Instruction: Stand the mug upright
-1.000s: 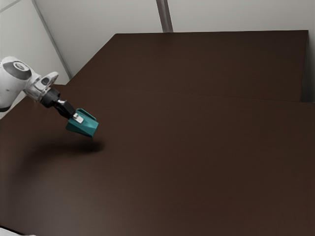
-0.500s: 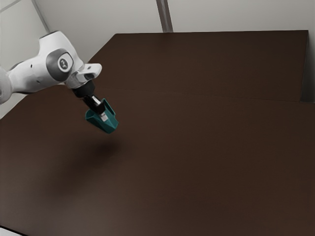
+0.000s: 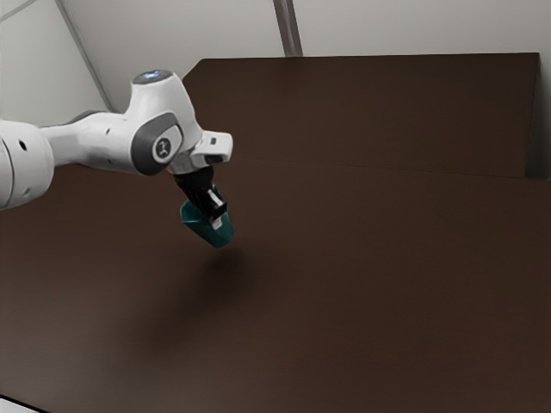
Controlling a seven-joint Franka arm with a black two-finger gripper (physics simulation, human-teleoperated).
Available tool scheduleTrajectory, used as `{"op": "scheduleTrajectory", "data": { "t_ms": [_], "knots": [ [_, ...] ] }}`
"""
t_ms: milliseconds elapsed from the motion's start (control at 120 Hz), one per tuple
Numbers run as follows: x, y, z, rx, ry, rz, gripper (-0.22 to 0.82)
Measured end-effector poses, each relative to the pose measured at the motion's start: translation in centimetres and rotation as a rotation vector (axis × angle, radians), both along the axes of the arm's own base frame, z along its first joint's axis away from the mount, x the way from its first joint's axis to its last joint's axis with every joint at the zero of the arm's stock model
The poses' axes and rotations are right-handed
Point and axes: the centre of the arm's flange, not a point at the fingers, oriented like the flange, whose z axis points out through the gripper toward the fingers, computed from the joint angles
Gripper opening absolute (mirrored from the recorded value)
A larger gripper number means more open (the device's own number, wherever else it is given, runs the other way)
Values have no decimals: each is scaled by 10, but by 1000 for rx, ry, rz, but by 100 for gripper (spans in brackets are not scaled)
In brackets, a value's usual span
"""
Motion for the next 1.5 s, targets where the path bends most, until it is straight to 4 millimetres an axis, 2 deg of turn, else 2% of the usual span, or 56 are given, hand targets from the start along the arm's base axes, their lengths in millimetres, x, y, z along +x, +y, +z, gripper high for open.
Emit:
{"op": "scheduleTrajectory", "data": {
  "t_ms": [267, 475, 842, 975, 1067, 1183, 1408, 1442, 1500],
  "knots": [
    [-5, -10, -20, 18, 50, 68, -18],
    [-2, -2, -45, 23, 100, 130, -18],
    [-1, -12, -66, 41, 128, 168, -18],
    [-1, -14, -66, 47, 125, 178, 12],
    [-1, -15, -62, 51, 115, 187, 29],
    [-3, -21, -50, 60, 96, 191, 42],
    [-8, -31, -15, 80, 53, 202, 54],
    [-6, -31, -7, 73, 43, 211, 55],
    [0, -31, 22, 53, 8, 233, 56]
  ]
}}
